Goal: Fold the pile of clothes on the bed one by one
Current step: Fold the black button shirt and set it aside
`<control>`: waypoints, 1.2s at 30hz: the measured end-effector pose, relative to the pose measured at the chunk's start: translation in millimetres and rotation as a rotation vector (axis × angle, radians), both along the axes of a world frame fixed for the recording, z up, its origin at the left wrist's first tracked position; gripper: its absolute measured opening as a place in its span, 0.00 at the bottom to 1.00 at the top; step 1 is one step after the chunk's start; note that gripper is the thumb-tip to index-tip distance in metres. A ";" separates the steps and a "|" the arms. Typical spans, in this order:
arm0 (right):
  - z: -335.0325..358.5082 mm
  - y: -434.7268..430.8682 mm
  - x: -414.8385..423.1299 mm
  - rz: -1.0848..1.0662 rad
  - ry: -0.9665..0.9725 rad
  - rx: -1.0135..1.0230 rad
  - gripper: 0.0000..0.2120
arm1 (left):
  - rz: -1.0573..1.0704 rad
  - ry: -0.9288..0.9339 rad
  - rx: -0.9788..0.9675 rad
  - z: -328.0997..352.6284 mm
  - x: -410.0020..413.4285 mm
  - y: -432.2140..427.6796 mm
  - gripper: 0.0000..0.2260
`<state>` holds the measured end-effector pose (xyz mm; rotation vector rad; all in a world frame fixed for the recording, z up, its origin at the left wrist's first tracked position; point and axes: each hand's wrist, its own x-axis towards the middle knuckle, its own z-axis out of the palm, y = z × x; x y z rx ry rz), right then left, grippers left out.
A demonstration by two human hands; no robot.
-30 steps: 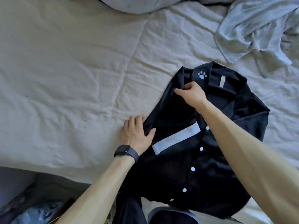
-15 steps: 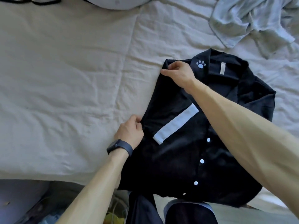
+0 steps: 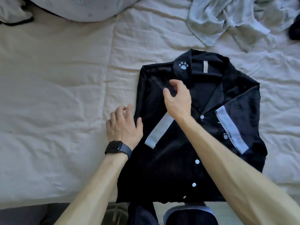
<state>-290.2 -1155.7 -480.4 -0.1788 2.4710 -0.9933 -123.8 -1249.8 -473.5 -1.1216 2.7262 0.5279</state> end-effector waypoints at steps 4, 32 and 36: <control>-20.1 61.3 49.9 0.155 0.330 0.188 0.24 | -0.343 0.112 -0.061 -23.3 -54.0 0.6 0.31; -18.6 306.5 167.7 -0.060 0.201 0.620 0.34 | -0.554 -0.057 -0.115 -55.2 15.4 61.1 0.32; -19.9 355.2 163.4 -0.438 0.045 0.491 0.37 | -0.103 0.075 -0.087 -38.7 89.9 91.5 0.32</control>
